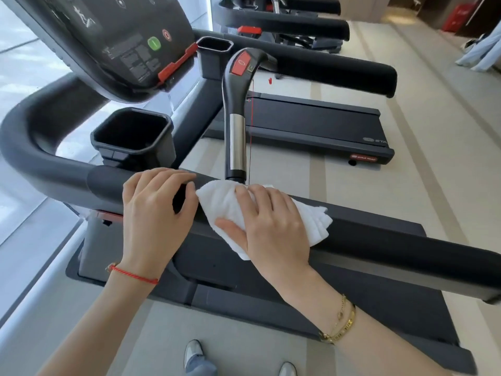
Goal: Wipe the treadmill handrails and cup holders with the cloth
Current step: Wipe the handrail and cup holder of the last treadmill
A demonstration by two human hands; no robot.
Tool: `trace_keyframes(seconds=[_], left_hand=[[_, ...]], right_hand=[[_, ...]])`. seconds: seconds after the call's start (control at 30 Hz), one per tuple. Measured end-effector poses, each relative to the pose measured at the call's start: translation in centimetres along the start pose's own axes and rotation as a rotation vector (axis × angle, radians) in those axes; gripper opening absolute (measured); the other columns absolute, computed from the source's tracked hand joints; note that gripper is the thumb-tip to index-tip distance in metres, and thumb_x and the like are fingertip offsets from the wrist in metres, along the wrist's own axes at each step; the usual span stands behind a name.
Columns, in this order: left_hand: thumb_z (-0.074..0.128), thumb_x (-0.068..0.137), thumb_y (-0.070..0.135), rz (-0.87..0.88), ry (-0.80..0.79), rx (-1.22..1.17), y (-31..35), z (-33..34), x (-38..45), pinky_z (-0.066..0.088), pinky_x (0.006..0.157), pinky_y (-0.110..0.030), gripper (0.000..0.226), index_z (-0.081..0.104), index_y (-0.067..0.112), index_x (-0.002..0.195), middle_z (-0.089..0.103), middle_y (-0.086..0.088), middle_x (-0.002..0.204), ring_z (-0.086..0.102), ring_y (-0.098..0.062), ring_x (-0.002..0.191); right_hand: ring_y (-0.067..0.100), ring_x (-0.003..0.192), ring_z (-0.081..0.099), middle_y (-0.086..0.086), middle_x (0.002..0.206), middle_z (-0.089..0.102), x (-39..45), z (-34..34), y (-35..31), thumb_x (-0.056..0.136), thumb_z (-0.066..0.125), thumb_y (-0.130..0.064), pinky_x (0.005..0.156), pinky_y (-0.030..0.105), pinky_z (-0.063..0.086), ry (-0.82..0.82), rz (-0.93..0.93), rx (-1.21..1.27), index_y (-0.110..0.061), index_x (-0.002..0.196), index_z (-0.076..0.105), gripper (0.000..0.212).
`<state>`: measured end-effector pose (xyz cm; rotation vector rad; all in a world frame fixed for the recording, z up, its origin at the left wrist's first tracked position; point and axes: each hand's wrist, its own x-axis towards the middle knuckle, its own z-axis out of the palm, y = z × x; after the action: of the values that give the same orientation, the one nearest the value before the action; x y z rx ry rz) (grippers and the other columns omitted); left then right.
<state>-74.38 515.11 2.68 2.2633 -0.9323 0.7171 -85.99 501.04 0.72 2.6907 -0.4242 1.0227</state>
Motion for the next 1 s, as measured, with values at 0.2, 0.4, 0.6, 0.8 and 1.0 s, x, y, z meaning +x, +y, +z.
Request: trace_keyframes(seconds=[0.2,0.4,0.6,0.8,1.0], left_hand=[[0.058,0.095,0.013,-0.006,-0.024,-0.028,-6.8,-2.2,1.9,0.037,0.104,-0.037,0.017,0.074,0.014,0.1,0.073,0.002,0.101,0.063,-0.021,0.106],[0.06,0.094,0.013,0.02,-0.02,-0.078,-12.0,-3.8,3.9,0.031,0.106,-0.029,0.017,0.074,0.017,0.104,0.072,0.005,0.102,0.061,-0.019,0.107],[0.06,0.092,0.011,-0.005,-0.035,-0.13,-15.5,-4.3,5.8,0.031,0.106,-0.03,0.021,0.072,0.016,0.108,0.071,0.003,0.102,0.061,-0.021,0.107],[0.058,0.092,0.01,-0.063,-0.119,-0.204,-16.8,-4.0,7.5,0.047,0.097,-0.044,0.026,0.069,0.016,0.115,0.07,0.001,0.109,0.061,-0.022,0.107],[0.059,0.092,0.017,-0.099,-0.127,-0.222,-16.4,-3.5,8.9,0.042,0.084,-0.022,0.027,0.067,0.019,0.118,0.067,0.005,0.113,0.059,-0.015,0.103]], right_hand=[[0.025,0.085,0.063,0.005,0.097,0.066,3.3,2.0,-6.5,0.097,0.035,-0.065,0.079,0.038,0.054,0.062,-0.001,-0.035,-0.013,0.112,0.066,0.062],[0.025,0.085,0.062,0.005,0.093,0.066,5.8,3.4,-11.5,0.099,0.039,-0.06,0.081,0.037,0.053,0.059,0.037,-0.026,-0.013,0.11,0.066,0.056],[0.025,0.076,0.057,0.003,0.083,0.062,8.1,4.0,-15.6,0.1,0.036,-0.056,0.077,0.037,0.051,0.027,0.115,0.022,-0.013,0.1,0.066,0.053],[0.02,0.066,0.053,-0.002,0.068,0.057,10.3,3.5,-16.6,0.1,0.034,-0.052,0.065,0.034,0.046,-0.067,0.156,0.134,-0.017,0.082,0.061,0.048],[0.006,0.038,0.025,-0.01,0.044,0.025,13.1,2.8,-12.3,0.097,0.042,-0.05,0.042,0.022,0.018,-0.073,0.314,0.244,-0.021,0.06,0.038,0.047]])
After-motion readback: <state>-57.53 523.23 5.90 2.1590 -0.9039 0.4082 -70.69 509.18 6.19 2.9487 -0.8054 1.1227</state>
